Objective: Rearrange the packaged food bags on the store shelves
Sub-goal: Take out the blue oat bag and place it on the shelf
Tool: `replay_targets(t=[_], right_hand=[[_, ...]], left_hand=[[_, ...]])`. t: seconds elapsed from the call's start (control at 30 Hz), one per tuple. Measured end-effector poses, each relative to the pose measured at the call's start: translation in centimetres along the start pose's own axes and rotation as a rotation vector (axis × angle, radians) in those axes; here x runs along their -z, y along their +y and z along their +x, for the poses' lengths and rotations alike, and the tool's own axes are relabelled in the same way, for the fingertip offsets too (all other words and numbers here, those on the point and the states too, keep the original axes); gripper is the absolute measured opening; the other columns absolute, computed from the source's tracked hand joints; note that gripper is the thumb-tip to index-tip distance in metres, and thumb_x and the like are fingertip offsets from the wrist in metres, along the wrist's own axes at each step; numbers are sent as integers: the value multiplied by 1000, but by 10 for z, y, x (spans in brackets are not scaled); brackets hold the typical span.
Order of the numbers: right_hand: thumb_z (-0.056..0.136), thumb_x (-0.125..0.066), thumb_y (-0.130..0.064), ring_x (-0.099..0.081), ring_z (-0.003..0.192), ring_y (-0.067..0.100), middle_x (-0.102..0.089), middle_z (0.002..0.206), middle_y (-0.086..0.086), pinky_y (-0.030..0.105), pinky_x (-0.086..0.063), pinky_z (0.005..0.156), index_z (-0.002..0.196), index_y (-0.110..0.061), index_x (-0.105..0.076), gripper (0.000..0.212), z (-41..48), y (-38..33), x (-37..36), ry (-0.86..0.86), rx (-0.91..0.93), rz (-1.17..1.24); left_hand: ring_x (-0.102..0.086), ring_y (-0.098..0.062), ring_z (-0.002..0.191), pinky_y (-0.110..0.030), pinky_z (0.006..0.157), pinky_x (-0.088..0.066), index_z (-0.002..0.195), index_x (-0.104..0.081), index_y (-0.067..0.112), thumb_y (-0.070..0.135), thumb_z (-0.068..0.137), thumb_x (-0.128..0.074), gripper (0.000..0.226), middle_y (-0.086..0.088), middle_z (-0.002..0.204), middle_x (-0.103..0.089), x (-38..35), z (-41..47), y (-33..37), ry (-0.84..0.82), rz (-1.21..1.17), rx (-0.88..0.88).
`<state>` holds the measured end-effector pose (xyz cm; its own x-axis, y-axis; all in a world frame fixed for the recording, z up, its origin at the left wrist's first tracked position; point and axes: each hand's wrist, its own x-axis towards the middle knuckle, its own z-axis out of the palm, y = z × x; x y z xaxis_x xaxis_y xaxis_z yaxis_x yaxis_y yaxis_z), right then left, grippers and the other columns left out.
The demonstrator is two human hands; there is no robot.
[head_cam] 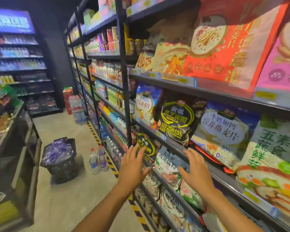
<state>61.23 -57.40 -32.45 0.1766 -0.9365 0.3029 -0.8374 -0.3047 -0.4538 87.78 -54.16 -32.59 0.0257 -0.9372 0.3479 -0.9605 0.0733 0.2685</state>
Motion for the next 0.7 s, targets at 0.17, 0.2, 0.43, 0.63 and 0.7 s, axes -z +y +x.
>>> replay_targets(t=[0.17, 0.2, 0.43, 0.63, 0.7], right_hand=[[94, -65, -51, -25, 153, 21, -29, 165, -1, 45, -29, 123, 157, -24, -35, 75, 65, -5, -16, 4, -6, 11], [94, -65, -50, -25, 153, 22, -29, 165, 0, 44, -29, 124, 157, -23, -35, 75, 76, -7, -18, 3, -16, 16], [97, -66, -45, -30, 150, 21, -32, 161, -3, 40, -33, 119, 156, -20, -34, 72, 143, -25, -45, 37, -84, 48], [95, -68, -42, -37, 147, 20, -40, 156, -2, 37, -34, 118, 156, -18, -34, 74, 200, -52, -85, 87, -168, 92], [96, -68, -42, -36, 148, 19, -38, 158, -2, 37, -34, 119, 158, -19, -31, 75, 221, -68, -97, 97, -214, 115]], left_hand=[[-14, -24, 158, -47, 128, -21, 161, -21, 31, 59, 93, -61, 84, 1, 171, -16, -12, 63, -26, 25, -49, 5], [-15, -24, 158, -47, 127, -22, 161, -22, 30, 59, 93, -62, 84, 1, 171, -17, -14, 76, -31, 30, -62, 1], [-22, -23, 155, -46, 125, -28, 161, -22, 26, 55, 95, -63, 83, 0, 169, -23, -24, 181, -73, 32, -233, 12], [-37, -27, 147, -46, 119, -36, 156, -32, 15, 43, 96, -68, 76, -6, 159, -39, -25, 285, -124, 13, -442, -40], [-41, -26, 141, -41, 114, -36, 152, -38, 12, 37, 98, -67, 66, -7, 152, -45, -22, 316, -140, -5, -495, -77]])
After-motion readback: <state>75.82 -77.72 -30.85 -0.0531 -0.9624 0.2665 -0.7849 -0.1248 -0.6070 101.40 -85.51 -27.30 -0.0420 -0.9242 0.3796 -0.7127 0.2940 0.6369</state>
